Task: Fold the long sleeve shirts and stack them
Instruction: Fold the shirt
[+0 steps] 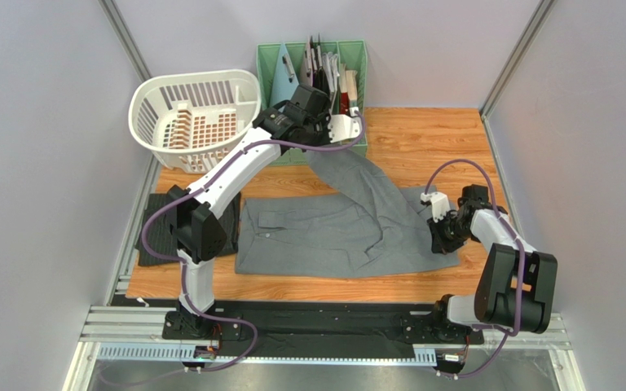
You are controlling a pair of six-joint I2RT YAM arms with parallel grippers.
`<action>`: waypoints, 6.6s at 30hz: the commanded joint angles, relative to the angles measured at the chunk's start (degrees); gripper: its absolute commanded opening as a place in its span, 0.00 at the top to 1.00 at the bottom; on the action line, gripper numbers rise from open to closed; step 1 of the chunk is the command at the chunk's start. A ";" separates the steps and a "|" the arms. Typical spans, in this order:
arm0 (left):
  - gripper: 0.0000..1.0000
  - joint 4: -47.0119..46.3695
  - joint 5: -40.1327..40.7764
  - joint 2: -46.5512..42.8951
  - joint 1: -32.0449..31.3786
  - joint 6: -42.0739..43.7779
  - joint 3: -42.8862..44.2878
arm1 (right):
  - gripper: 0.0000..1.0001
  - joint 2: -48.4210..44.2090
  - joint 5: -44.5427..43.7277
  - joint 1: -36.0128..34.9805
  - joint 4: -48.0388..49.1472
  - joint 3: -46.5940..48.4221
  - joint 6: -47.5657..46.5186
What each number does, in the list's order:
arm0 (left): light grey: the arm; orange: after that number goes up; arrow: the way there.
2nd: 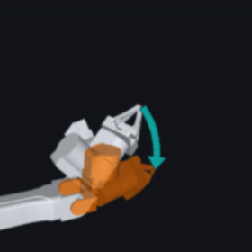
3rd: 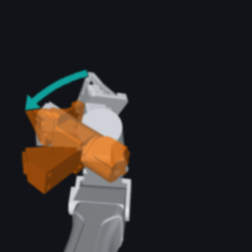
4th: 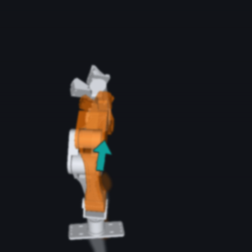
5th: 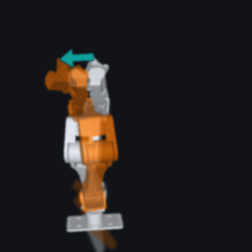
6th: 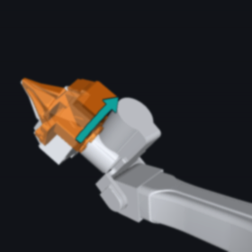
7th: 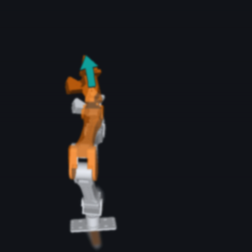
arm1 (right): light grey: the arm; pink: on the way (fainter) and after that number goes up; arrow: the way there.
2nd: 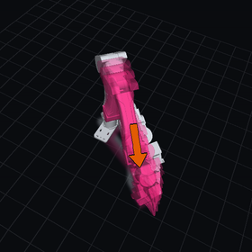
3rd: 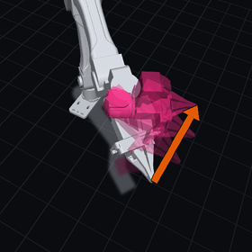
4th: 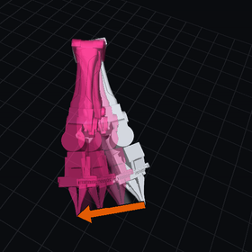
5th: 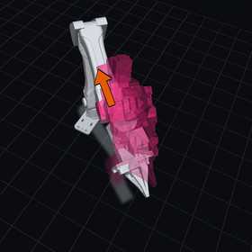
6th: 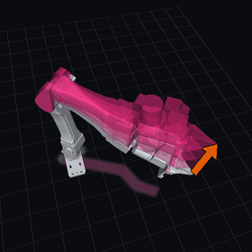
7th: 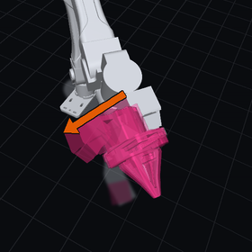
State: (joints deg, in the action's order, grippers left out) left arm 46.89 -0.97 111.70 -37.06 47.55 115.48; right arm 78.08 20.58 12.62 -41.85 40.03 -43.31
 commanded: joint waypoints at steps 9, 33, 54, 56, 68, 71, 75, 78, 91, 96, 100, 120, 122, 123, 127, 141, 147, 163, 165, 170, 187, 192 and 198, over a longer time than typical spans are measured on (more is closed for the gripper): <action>1.00 -10.77 6.06 -0.44 -4.69 2.81 -0.26 | 0.92 -13.20 13.51 3.81 -6.24 2.06 -2.04; 1.00 -0.58 -17.82 -0.26 -11.37 -10.72 0.35 | 0.00 -22.71 33.63 -1.63 11.07 8.04 15.09; 1.00 3.47 -29.26 0.63 -15.06 -7.65 2.29 | 0.09 -17.79 34.01 -20.88 16.45 12.62 6.40; 1.00 3.64 -29.79 0.54 -15.06 -7.39 2.56 | 0.27 -16.05 33.83 -20.88 13.83 13.75 3.25; 1.00 5.93 -29.61 -0.43 -15.68 -4.57 0.46 | 0.11 -20.85 30.40 -19.30 13.44 11.58 -1.25; 1.00 2.60 -34.61 -2.71 -14.71 -5.19 -2.96 | 0.09 -25.34 30.22 -19.13 17.93 8.67 0.94; 1.00 -3.90 -42.08 -7.63 -13.22 -1.76 -10.79 | 0.03 -29.56 30.74 -19.13 21.28 4.54 1.22; 1.00 -7.08 -44.46 -10.09 -13.04 1.31 -14.67 | 0.02 -31.15 34.16 -19.13 16.99 4.27 -5.19; 1.00 -3.92 -51.67 -10.54 -13.13 10.00 -15.11 | 0.10 -27.11 40.15 -21.23 11.88 6.55 -15.83; 0.99 -2.42 -51.50 -9.75 -13.13 10.81 -13.97 | 0.42 -25.79 39.19 -23.34 8.98 7.60 -21.02; 0.79 -2.77 -48.44 -9.04 -12.95 3.91 -11.60 | 1.00 -25.96 38.05 -24.05 8.97 7.87 -18.22; 0.09 -25.53 -39.91 -28.48 -6.70 -22.17 -33.74 | 1.00 -31.59 24.51 -23.87 34.45 3.03 26.78; 0.14 -27.55 -39.28 -27.16 -8.11 -21.01 -33.92 | 1.00 -31.68 24.16 -23.87 34.64 3.38 27.49; 0.18 -27.56 -39.02 -24.97 -8.38 -19.96 -32.27 | 1.00 -31.94 24.07 -23.96 34.73 3.56 28.10; 0.20 -26.86 -39.37 -19.95 -9.08 -20.39 -27.25 | 1.00 -32.64 23.54 -24.14 35.08 4.26 29.68; 1.00 -23.96 -29.79 -14.14 -9.97 -18.82 -19.96 | 0.61 -36.42 12.57 -25.28 26.04 4.44 28.81; 1.00 -24.21 -21.89 -10.37 -9.00 -5.64 -13.27 | 0.29 -36.69 7.28 -17.57 14.96 2.60 23.46; 1.00 -39.25 -25.13 -10.01 -7.24 2.46 -17.91 | 0.51 -0.50 22.31 7.33 -2.37 9.18 3.58; 1.00 -39.51 -26.61 -11.06 -7.15 2.46 -18.88 | 0.51 1.88 22.40 7.24 -0.70 10.67 4.20; 1.00 -39.77 -28.12 -11.77 -7.15 1.76 -20.73 | 0.51 10.15 21.00 5.93 1.76 14.37 5.43; 1.00 -40.13 -27.85 -11.15 -6.27 1.23 -21.00 | 0.45 20.53 18.53 3.46 -5.17 22.02 -0.63; 1.00 -39.78 -27.50 -10.98 -6.27 1.14 -20.91 | 0.51 21.23 18.80 3.20 -6.93 22.46 -2.03; 1.00 -39.86 -25.84 -10.98 -6.18 0.18 -21.09 | 0.95 22.82 17.04 2.93 -10.71 24.30 -2.83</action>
State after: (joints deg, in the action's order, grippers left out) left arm 9.45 -26.76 102.85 -43.46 49.10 94.45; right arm 100.53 38.68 15.86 -49.39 61.54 -44.05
